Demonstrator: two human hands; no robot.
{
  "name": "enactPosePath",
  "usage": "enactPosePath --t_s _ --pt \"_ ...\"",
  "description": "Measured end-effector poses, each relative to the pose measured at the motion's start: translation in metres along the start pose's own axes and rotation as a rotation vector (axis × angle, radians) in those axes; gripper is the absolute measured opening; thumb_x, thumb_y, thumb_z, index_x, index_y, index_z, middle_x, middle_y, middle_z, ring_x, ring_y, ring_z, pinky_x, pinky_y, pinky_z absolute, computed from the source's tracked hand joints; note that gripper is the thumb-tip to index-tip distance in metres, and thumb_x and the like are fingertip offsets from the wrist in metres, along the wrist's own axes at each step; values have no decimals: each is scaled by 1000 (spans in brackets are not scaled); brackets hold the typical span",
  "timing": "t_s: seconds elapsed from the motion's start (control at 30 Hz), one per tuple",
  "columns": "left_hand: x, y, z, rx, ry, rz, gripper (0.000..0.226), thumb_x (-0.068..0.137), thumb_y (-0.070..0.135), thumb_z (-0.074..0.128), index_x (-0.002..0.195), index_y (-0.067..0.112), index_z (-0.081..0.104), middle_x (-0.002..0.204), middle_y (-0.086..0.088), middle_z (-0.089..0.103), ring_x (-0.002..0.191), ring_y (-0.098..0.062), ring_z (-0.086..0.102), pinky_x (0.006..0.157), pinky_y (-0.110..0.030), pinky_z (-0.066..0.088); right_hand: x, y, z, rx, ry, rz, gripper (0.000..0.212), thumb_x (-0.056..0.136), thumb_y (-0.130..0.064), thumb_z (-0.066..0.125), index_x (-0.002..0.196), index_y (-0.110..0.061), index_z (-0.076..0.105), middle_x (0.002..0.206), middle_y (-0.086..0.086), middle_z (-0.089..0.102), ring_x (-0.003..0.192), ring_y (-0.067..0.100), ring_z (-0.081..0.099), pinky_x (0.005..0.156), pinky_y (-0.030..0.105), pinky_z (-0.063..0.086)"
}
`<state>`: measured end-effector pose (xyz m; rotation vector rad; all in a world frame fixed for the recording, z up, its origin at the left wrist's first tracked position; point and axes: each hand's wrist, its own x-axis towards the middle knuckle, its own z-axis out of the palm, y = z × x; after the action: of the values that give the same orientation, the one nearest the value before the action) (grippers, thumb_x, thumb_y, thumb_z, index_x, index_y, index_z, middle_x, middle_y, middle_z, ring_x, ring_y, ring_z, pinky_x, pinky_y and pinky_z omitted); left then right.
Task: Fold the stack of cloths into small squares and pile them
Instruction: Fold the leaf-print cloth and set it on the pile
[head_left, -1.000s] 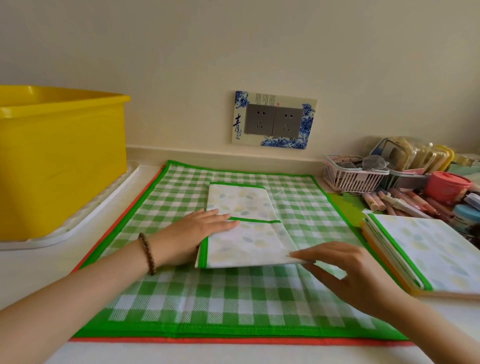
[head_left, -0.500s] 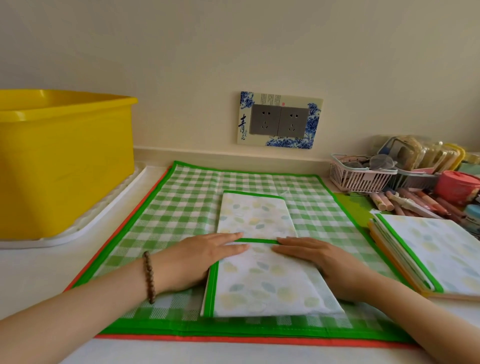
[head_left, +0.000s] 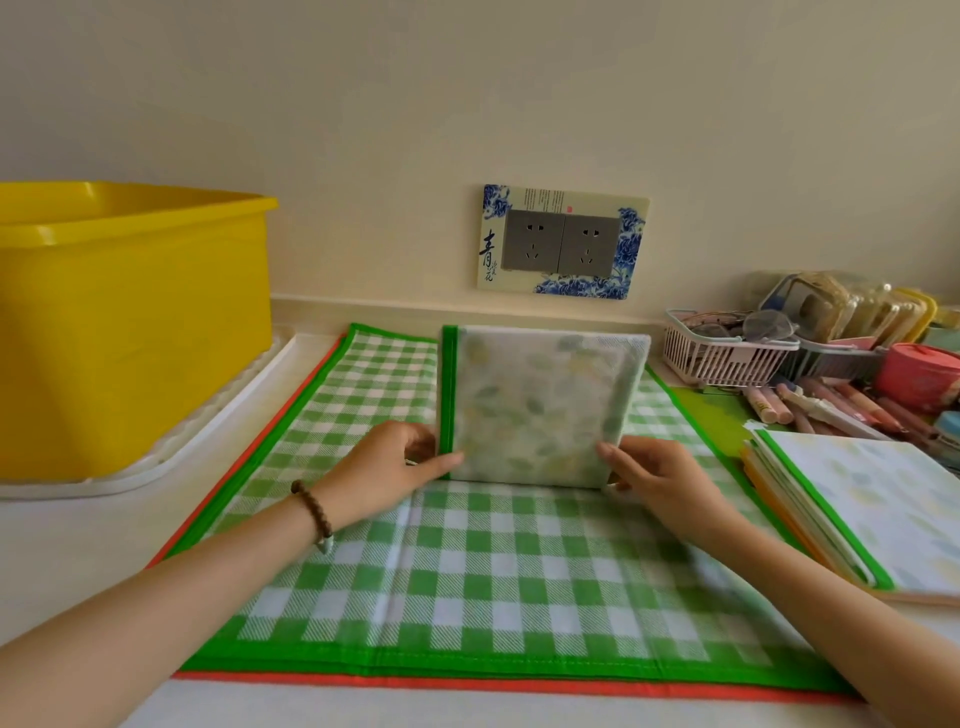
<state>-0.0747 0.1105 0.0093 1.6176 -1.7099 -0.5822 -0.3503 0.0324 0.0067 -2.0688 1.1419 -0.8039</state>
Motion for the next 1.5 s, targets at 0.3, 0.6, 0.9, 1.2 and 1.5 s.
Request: enactPosePath --t_s 0.3,0.6,0.9,1.2,1.5 --pt "24 -8 5 -129 63 -130 12 79 21 73 88 15 68 79 2 71 63 -5 65 63 -19 55 23 2 9 76 124 178 17 80 -25 72 93 -18 64 77 -2 69 60 10 59 53 19 49" --pt "37 -3 0 190 34 -171 63 79 39 71 131 18 42 99 2 58 78 -7 57 65 -18 44 33 2 11 -87 164 239 35 76 -31 76 103 -18 56 92 -3 62 75 11 58 58 21 42" --pt "67 2 17 444 -128 -4 54 102 37 14 151 14 3 159 0 -6 146 -14 -5 118 -30 0 66 -32 52 -396 135 -54 37 98 -30 43 133 -19 48 145 0 39 125 18 45 102 30 36" --pt "80 -12 31 630 -264 -86 55 102 36 12 151 13 0 159 -1 -6 146 -14 -4 119 -31 0 90 -24 88 -716 -245 -32 51 102 -34 12 151 -20 8 159 -1 0 146 15 -4 117 38 -5" --pt "102 -10 36 735 -84 -80 46 101 32 17 144 17 24 141 -7 29 129 -23 27 104 -35 26 92 -21 85 -682 -300 -6 51 102 -36 13 151 -21 6 159 -3 0 146 13 -2 117 37 -2"
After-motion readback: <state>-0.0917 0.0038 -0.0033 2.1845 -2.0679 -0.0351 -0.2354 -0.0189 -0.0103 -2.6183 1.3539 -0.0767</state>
